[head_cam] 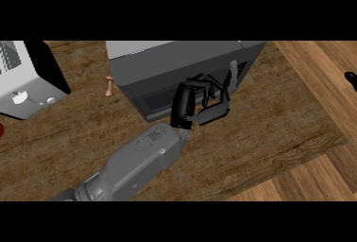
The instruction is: Pick up the milk, place it into the microwave and close the microwave
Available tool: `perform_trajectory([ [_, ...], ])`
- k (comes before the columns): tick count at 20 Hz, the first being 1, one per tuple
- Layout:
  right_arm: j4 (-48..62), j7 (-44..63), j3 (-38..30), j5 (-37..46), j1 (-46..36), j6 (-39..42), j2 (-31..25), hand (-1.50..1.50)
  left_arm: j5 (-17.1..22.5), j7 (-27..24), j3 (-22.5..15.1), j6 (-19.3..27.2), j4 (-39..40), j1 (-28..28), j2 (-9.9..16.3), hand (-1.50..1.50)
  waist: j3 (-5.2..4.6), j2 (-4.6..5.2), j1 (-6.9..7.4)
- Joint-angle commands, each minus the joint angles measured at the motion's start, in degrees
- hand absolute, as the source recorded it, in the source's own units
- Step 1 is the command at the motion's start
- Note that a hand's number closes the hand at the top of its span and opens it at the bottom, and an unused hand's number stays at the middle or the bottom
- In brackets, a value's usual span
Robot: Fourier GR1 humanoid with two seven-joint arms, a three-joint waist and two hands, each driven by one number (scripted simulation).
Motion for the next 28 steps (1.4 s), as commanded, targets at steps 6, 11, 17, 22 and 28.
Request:
perform_trajectory([
  [6, -0.34, 1.76, -0.27, -2.62, -0.91, 0.11, -1.44, -1.5, 2.72, -0.44, 2.35, -1.14, 5.55, -4.49, 0.03, 1.5, -0.08, 0.67, -0.11],
  [11, -0.77, 2.13, 0.27, -5.07, -1.85, 1.94, -2.14, -1.5, 3.52, -1.04, 1.7, -1.61, 5.97, -5.34, 0.03, 1.5, 0.04, 0.96, -0.11],
  [17, -1.47, 3.74, 1.71, -7.04, -0.96, 3.85, -3.28, -1.5, 4.79, -2.31, 1.01, -1.32, 6.77, -4.64, 0.03, 1.5, 0.0, 0.87, -0.52],
  [22, -0.73, 4.55, 1.15, -8.94, -1.49, 3.6, -4.24, -1.5, 6.05, -2.79, 0.8, -1.83, 6.72, -5.39, 0.03, 1.5, -0.01, 0.98, -0.27],
  [28, -1.08, 5.02, 0.81, -10.46, -1.89, 4.63, -5.59, -1.5, 6.94, -3.89, 0.45, -1.49, 7.29, -5.53, 0.03, 1.5, 0.02, 0.92, -0.42],
])
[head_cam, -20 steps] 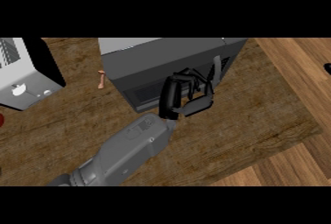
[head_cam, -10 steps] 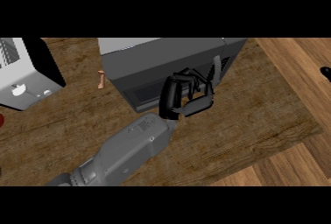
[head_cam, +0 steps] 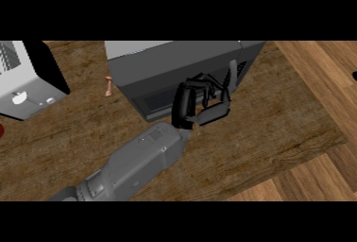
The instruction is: Pick up the milk, place it into the microwave and close the microwave
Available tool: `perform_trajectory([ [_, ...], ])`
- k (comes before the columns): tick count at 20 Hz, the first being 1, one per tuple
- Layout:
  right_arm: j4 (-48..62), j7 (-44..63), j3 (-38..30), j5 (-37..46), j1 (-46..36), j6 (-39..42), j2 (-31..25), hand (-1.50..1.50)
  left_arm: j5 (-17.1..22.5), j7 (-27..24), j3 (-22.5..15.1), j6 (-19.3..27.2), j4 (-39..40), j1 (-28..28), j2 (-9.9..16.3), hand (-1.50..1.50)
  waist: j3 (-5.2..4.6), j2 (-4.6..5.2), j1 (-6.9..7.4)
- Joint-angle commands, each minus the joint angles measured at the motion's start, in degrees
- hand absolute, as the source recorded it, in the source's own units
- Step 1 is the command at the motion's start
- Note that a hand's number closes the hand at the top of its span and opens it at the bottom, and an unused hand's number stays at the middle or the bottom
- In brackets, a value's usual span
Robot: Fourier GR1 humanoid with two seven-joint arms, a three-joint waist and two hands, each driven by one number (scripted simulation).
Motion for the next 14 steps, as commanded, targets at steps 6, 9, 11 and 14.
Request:
perform_trajectory([
  [6, -0.42, 1.22, 0.97, -2.68, -0.62, 1.65, -1.36, -1.5, 0.23, 1.4, -0.37, -2.16, 6.65, -5.61, 0.03, 1.5, 0.04, 0.74, -0.05],
  [9, -0.3, 0.92, 0.6, -4.53, -0.97, 2.45, -1.7, -1.5, 0.31, 2.06, -1.23, -0.61, 8.24, -5.22, 0.03, 1.5, 0.17, 0.85, -0.48],
  [11, -0.74, 1.36, 1.68, -5.4, -0.93, 3.19, -1.7, -1.5, 0.0, 2.41, -2.21, 1.33, 9.65, -4.62, 0.03, 1.5, 0.18, 0.73, 0.09],
  [14, -1.46, 1.81, 1.33, -6.49, -1.13, 3.79, -3.02, -1.5, 1.29, 3.93, -2.05, 2.06, 10.78, -3.97, 0.03, 1.5, 0.03, 0.49, 0.55],
])
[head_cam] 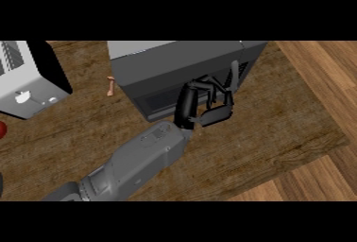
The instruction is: Pick up the milk, place it into the microwave and close the microwave
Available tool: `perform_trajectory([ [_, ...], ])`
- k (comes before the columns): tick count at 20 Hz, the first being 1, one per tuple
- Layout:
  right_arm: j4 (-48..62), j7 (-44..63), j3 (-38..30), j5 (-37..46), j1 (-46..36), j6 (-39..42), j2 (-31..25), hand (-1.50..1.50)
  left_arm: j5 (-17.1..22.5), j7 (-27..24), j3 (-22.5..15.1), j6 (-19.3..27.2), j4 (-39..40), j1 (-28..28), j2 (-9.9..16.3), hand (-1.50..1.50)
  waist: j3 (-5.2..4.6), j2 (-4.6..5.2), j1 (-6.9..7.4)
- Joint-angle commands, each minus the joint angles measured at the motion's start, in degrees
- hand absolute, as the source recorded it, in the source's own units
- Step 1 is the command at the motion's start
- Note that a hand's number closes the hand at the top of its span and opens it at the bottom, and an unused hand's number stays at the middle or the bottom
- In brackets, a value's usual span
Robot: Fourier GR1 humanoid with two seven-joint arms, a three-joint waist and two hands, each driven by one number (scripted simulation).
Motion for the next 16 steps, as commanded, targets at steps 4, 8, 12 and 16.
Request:
perform_trajectory([
  [4, -0.96, 0.85, -0.07, -2.45, 0.75, 0.95, -1.59, -1.5, 3.17, 4.68, 2.1, 3.06, 8.47, -1.47, 0.05, 1.5, -0.27, 0.27, 1.09],
  [8, -1.15, 0.86, -1.75, -3.29, 1.19, 0.33, -2.73, -1.5, 4.5, 4.21, 1.79, 5.09, 9.63, 0.55, 0.04, 1.5, -0.38, 0.06, 2.93],
  [12, -2.29, 0.97, -2.01, -4.64, 3.59, 0.73, -2.89, -1.5, 6.38, 4.57, 1.55, 4.31, 9.83, 1.42, 0.04, 1.5, -0.4, -0.34, 3.48],
  [16, -2.6, 1.58, -2.75, -5.26, 4.68, 0.58, -3.99, -1.5, 7.39, 3.51, 0.7, 2.78, 9.63, 1.55, 0.25, -1.5, -0.44, -0.12, 4.25],
])
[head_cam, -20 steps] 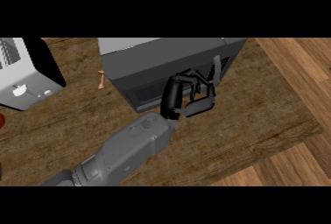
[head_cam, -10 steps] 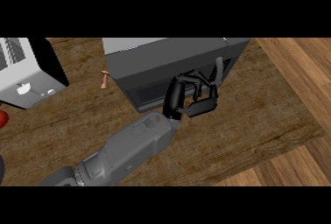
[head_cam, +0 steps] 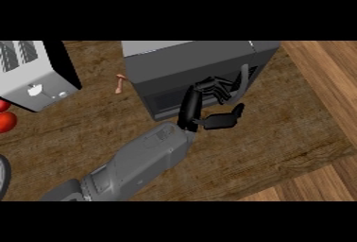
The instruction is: Pick up the milk, place it into the microwave and close the microwave
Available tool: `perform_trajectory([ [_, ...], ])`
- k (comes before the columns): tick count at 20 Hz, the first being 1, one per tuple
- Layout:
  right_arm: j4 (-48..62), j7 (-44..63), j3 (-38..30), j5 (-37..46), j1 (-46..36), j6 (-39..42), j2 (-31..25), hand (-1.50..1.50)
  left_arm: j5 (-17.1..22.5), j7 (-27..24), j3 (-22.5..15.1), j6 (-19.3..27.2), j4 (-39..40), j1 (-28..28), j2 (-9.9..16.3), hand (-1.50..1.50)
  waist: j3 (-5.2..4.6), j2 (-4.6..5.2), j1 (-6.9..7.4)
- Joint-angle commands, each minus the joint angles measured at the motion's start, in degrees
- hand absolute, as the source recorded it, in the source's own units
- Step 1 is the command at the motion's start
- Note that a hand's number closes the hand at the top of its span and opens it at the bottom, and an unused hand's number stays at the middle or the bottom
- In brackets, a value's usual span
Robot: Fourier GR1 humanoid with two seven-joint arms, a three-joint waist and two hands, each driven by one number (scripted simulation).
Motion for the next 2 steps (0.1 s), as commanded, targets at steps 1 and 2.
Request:
perform_trajectory([
  [1, -0.44, 0.49, -0.38, -1.33, 1.45, -0.36, -0.56, -1.5, 3.11, 0.71, 4.81, 3.15, 9.35, 2.14, 0.12, -1.5, -0.03, 0.66, 1.43],
  [2, -0.98, 0.64, -0.64, -1.32, 1.79, -0.34, -0.93, -1.5, 3.56, 0.8, 4.32, 3.0, 9.51, 2.96, 0.12, -1.5, -0.04, 0.29, 1.83],
])
